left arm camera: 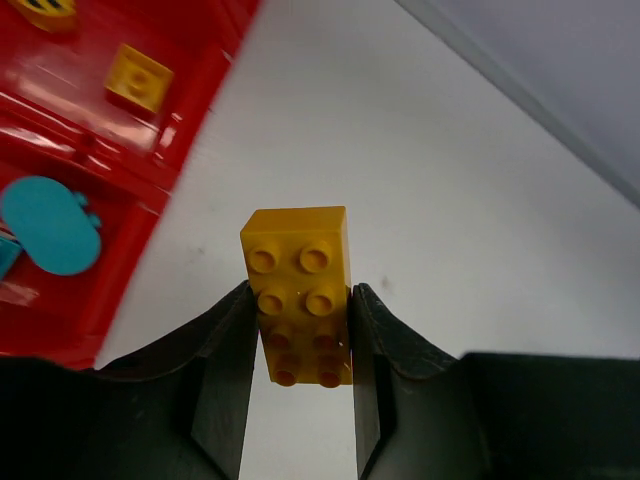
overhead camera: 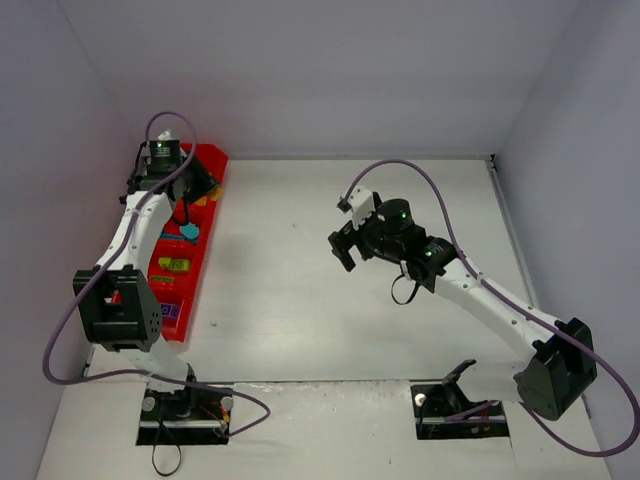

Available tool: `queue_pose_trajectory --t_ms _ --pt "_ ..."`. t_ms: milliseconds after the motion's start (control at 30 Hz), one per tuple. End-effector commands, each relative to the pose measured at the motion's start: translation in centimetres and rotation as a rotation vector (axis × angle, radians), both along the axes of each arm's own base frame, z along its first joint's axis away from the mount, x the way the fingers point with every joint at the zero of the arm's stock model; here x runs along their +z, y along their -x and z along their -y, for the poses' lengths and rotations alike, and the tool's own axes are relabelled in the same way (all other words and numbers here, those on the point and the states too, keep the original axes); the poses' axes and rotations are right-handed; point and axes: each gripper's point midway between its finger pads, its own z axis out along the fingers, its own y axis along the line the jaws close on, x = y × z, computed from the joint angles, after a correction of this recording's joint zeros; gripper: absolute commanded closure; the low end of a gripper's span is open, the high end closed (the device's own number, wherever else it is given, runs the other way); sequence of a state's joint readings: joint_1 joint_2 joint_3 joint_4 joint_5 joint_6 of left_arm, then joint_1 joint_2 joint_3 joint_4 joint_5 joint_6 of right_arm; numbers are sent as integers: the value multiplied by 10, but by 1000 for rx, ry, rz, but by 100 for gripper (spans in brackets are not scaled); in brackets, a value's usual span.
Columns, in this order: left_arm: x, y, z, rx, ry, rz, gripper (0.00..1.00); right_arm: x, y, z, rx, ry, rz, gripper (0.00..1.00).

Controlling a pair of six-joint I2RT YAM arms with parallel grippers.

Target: Sort the legos into containers by color

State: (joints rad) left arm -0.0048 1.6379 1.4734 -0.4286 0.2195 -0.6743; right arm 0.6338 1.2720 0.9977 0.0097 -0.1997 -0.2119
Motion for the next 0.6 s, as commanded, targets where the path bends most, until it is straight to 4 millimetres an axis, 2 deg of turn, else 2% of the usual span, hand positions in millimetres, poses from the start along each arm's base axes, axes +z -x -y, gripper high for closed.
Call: queue_pose_trajectory --t_ms 0,67,133,167,233,267,300,400,433,467,533,567 --pt "24 -35 -49 268 -16 64 86 24 -8 4 -54 -63 75 0" --pt "22 -51 -69 364 -7 58 85 23 -6 7 -66 -70 71 0" --pt "17 -58 -84 421 2 46 83 20 -5 12 -82 -70 67 0" --pt "8 -64 -90 460 9 31 83 20 -5 13 -89 -73 66 0" --pt "10 -74 -103 502 17 41 79 17 -4 16 -99 -73 59 0" --pt "-3 -81 -107 518 24 17 79 16 -4 16 -105 -77 54 0" --pt "4 -86 -112 533 24 26 78 15 -4 17 -109 -78 49 0" --pt "-15 -93 -120 577 13 -36 77 14 -4 17 -118 -83 43 0" --pt "-6 -98 -123 589 14 -15 76 14 -5 18 -125 -81 45 0" --pt "-10 -100 -125 601 11 -18 67 14 -5 19 -132 -81 45 0" --pt "-5 -104 -129 620 7 0 59 14 -5 21 -145 -83 45 0" --pt "-7 -106 -132 625 6 -2 50 14 -5 21 -146 -86 43 0"
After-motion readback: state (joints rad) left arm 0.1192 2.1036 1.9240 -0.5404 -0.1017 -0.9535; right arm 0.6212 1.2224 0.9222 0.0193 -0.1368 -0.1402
